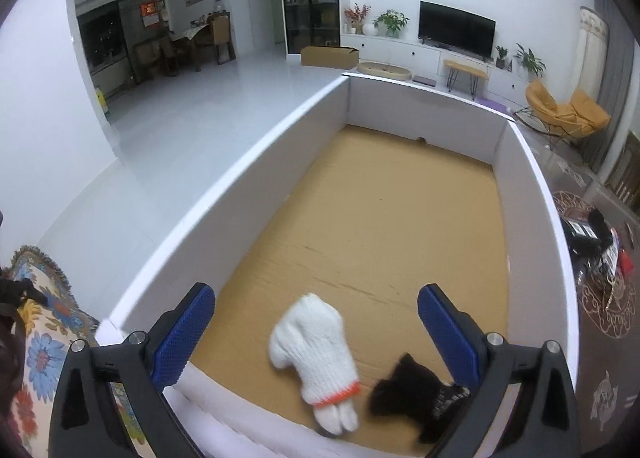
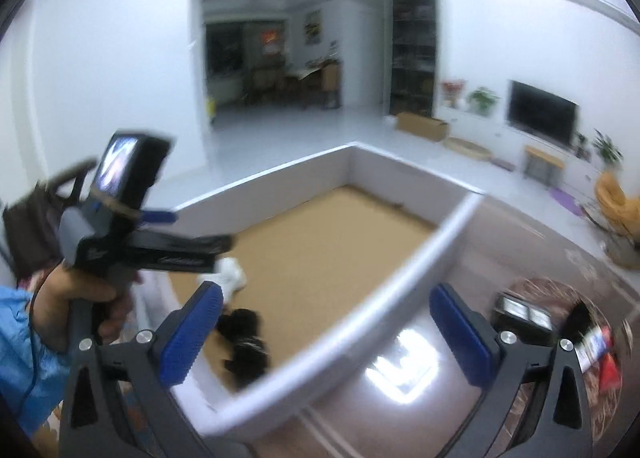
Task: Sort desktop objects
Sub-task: 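Carry both gloves to the white bin and open both tools to drop them, then return the left tool to the table and grasp the gold cosmetic tube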
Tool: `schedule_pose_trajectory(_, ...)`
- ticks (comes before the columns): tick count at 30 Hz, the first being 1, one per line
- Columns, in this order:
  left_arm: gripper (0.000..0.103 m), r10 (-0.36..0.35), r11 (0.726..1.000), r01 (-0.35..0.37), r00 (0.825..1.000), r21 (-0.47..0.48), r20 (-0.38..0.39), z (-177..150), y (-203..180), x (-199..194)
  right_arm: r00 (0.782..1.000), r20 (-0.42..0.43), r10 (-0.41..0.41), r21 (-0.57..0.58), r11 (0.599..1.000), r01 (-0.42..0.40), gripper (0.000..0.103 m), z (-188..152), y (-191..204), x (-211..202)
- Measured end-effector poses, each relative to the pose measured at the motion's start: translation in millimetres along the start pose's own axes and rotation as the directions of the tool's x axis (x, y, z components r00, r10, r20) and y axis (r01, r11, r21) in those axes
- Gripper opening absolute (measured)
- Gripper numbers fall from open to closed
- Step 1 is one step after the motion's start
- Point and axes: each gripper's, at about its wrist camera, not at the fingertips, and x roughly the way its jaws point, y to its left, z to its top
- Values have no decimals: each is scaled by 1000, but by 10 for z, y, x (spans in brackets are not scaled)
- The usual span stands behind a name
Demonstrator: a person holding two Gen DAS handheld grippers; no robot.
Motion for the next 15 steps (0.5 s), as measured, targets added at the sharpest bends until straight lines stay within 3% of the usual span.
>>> schedule_pose_trajectory(4,103,-38,999,37,998,21,41,-116,-257,-237,992,-51,-113,132,984,119,103,-432,-734,-252)
schedule_pose_trajectory(6,103,-77,997,75,994,34,71,-124,-407,-431,973,-116,-198,192,957,217,103,-762,-1177,-341)
schedule_pose_trajectory(10,103,-172,983,160,975,89,142,-122,-771,-915,907,-289,-308,335,855,397,103,-1554,-2069,-612)
schedule_pose_trajectory(12,103,-218,972,200,963,121,159,-94,-946,-1074,857,-382,-347,367,794,485,103,-1922,-2439,-748)
schedule_pose_trajectory(15,103,-305,944,278,940,179,152,-90,-1360,-1293,802,-465,-374,371,740,561,103,-2267,-2785,-1015)
